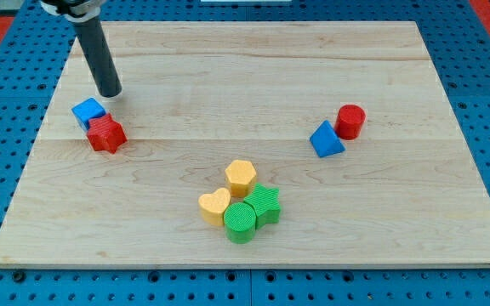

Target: Slide blue cube along with red star towards the bottom right corner of board

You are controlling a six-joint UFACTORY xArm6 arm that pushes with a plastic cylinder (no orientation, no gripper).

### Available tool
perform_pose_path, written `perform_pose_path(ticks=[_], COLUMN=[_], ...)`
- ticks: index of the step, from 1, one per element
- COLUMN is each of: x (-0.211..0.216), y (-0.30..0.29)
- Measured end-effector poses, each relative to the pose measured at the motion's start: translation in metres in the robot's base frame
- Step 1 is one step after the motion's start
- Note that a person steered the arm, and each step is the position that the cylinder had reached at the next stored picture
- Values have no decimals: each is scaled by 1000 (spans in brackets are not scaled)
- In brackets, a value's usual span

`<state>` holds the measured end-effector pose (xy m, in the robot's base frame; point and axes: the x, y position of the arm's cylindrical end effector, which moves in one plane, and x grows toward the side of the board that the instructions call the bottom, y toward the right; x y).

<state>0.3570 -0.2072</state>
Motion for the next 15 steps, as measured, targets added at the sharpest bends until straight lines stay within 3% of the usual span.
perform_pose_path(ticks=[1,3,6,7,8,9,10,12,14,15], x=[28,82,94,123,106,62,48,81,106,48], y=[-17,16,-50,-24,-31,0,34,55,1,58])
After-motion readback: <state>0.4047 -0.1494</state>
